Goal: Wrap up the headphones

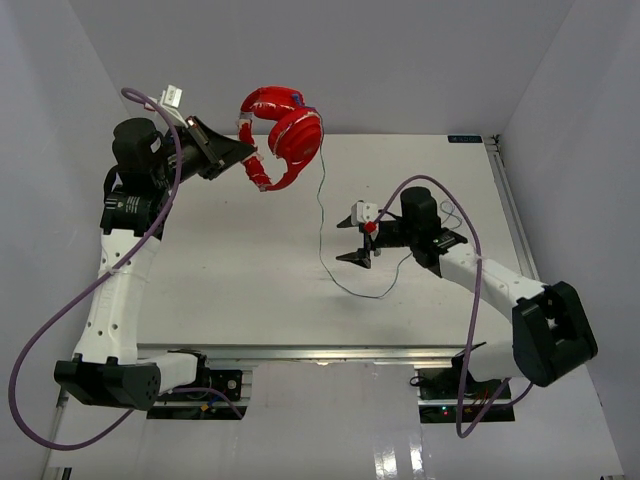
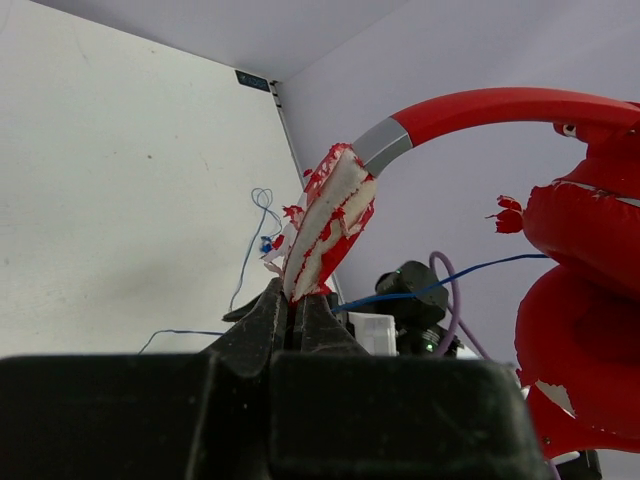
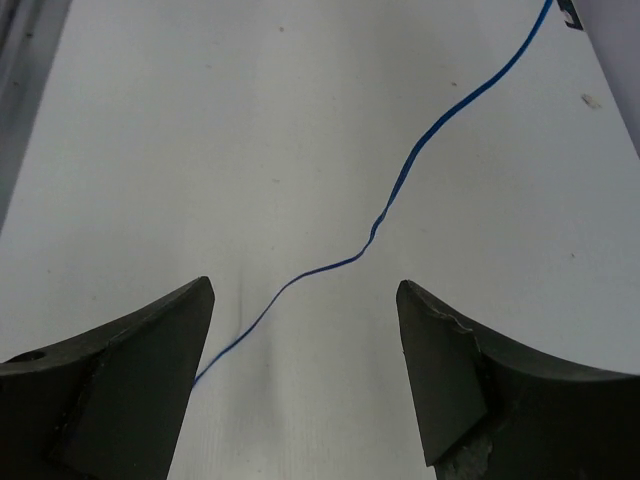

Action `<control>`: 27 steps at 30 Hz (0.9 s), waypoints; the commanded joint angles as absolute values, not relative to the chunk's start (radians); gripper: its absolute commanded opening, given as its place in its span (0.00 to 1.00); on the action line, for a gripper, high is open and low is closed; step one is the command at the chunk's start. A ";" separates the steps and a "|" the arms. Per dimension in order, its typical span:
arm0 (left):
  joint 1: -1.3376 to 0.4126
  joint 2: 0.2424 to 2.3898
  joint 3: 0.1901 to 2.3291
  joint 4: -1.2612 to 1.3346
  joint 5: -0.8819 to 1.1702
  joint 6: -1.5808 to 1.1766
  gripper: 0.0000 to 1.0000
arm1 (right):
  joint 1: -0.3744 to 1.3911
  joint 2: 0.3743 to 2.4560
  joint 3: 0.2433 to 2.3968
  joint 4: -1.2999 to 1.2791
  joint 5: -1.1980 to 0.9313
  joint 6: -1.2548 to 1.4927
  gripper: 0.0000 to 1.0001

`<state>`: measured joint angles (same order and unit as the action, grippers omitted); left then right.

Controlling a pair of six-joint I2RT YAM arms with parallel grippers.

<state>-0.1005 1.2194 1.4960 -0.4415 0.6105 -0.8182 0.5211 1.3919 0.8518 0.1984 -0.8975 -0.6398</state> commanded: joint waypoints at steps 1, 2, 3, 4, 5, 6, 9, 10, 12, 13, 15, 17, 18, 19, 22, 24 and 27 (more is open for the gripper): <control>-0.102 1.183 1.499 -0.411 0.587 -0.811 0.00 | 0.511 1.295 0.773 0.260 -0.638 -0.545 0.81; -0.101 1.182 1.500 -0.411 0.588 -0.810 0.00 | 0.511 1.297 0.768 0.298 -0.594 -0.482 0.81; -0.103 1.178 1.500 -0.411 0.589 -0.811 0.00 | 0.511 1.312 0.763 0.331 -0.583 -0.402 0.83; -0.103 1.176 1.499 -0.412 0.589 -0.813 0.00 | 0.512 1.337 0.745 0.417 -0.587 -0.357 0.93; -0.103 1.174 1.498 -0.412 0.589 -0.812 0.00 | 0.516 1.362 0.721 0.519 -0.601 -0.287 0.95; -0.103 1.172 1.497 -0.411 0.589 -0.812 0.00 | 0.523 1.387 0.695 0.628 -0.619 -0.201 0.90; -0.103 1.171 1.497 -0.413 0.596 -0.815 0.00 | 0.582 1.468 0.704 0.759 -0.645 -0.190 0.90; -0.103 1.170 1.497 -0.413 0.598 -0.818 0.00 | 0.610 1.500 0.728 0.756 -0.594 -0.196 0.90; -0.103 1.169 1.499 -0.413 0.603 -0.821 0.00 | 0.633 1.547 0.767 0.771 -0.546 -0.173 0.90; -0.103 1.167 1.500 -0.414 0.603 -0.824 0.00 | 0.630 1.589 0.787 0.795 -0.537 -0.155 0.90; -0.102 1.161 1.500 -0.413 0.606 -0.832 0.00 | 0.626 1.630 0.852 0.815 -0.494 -0.144 0.91; -0.102 1.154 1.501 -0.414 0.604 -0.841 0.00 | 0.611 1.671 0.900 0.813 -0.519 -0.113 0.97; -0.103 1.152 1.502 -0.414 0.604 -0.846 0.00 | 0.604 1.689 0.918 0.812 -0.542 -0.096 0.96; -0.103 1.153 1.502 -0.412 0.604 -0.852 0.00 | 0.598 1.703 0.925 0.814 -0.573 -0.077 0.87; -0.103 1.160 1.506 -0.395 0.606 -0.875 0.00 | 0.585 1.729 0.921 0.866 -0.680 0.004 0.48; -0.102 1.165 1.500 -0.372 0.609 -0.902 0.00 | 0.583 1.729 0.880 0.949 -0.740 0.068 0.22; -0.101 1.168 1.468 -0.320 0.603 -0.939 0.00 | 0.584 1.696 0.847 1.007 -0.784 0.116 0.08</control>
<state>-0.1005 1.1990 1.4891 -0.4289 0.5903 -0.8496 0.5785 1.7197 0.8807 0.8424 -0.6629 -0.0051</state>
